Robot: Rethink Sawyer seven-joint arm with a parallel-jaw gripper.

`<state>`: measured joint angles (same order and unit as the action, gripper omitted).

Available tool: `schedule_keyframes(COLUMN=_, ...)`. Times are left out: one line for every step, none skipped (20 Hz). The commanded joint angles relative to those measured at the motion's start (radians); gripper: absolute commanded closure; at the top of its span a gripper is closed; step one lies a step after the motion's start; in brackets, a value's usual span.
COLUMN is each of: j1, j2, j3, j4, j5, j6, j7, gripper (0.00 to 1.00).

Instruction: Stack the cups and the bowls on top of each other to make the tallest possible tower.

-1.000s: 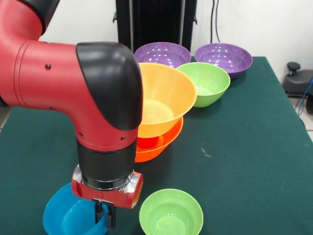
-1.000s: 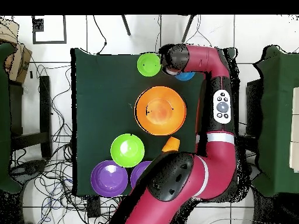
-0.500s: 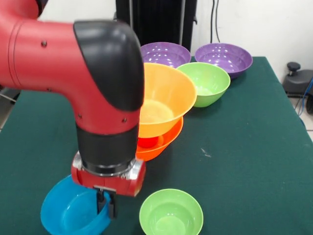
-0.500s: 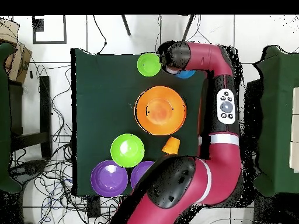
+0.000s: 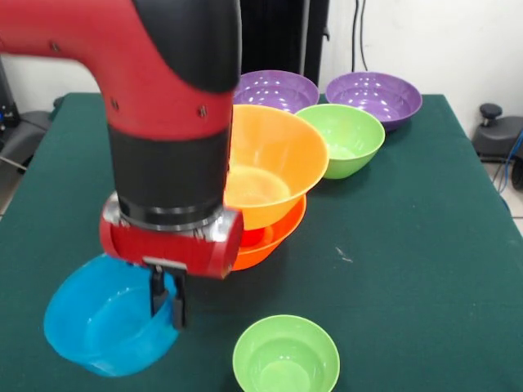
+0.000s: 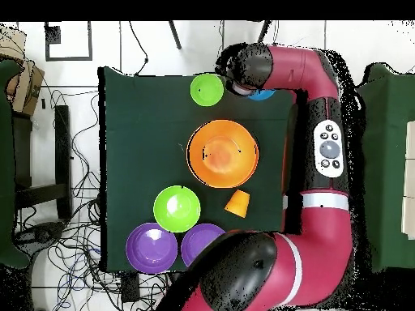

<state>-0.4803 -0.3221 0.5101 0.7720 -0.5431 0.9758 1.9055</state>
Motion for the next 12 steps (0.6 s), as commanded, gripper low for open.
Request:
schedule_keyframes(j1=-0.007, j2=-0.116, j3=-0.012, j4=0.092, j5=0.036, j6=0.058, j7=-0.115, gripper=1.00)
schedule_keyframes(j1=-0.008, j2=-0.118, j3=-0.011, j4=0.092, j5=0.042, j6=0.060, j7=-0.119, gripper=1.00)
schedule_keyframes(j1=-0.009, j2=-0.120, j3=-0.009, j4=0.088, j5=0.046, j6=0.063, j7=-0.125, gripper=1.00)
schedule_keyframes(j1=-0.009, j2=-0.126, j3=-0.010, j4=0.092, j5=0.051, j6=0.064, j7=-0.126, gripper=1.00)
schedule_keyframes(j1=-0.013, j2=-0.139, j3=-0.010, j4=0.105, j5=0.061, j6=0.062, j7=-0.128, gripper=1.00)
schedule_keyframes(j1=-0.015, j2=-0.148, j3=-0.010, j4=0.113, j5=0.069, j6=0.064, j7=-0.131, gripper=1.00)
schedule_keyframes(j1=-0.018, j2=-0.173, j3=-0.015, j4=0.140, j5=0.077, j6=0.056, j7=-0.128, gripper=1.00)
schedule_keyframes(j1=-0.019, j2=-0.190, j3=-0.020, j4=0.157, j5=0.083, j6=0.054, j7=-0.127, gripper=1.00)
schedule_keyframes(j1=-0.021, j2=-0.223, j3=-0.030, j4=0.200, j5=0.095, j6=0.059, j7=-0.113, gripper=1.00)
schedule_keyframes(j1=-0.022, j2=-0.249, j3=-0.038, j4=0.233, j5=0.104, j6=0.056, j7=-0.102, gripper=1.00)
schedule_keyframes(j1=-0.021, j2=-0.266, j3=-0.045, j4=0.256, j5=0.108, j6=0.050, j7=-0.094, gripper=1.00)
schedule_keyframes(j1=-0.018, j2=-0.286, j3=-0.056, j4=0.284, j5=0.113, j6=0.045, j7=-0.077, gripper=1.00)
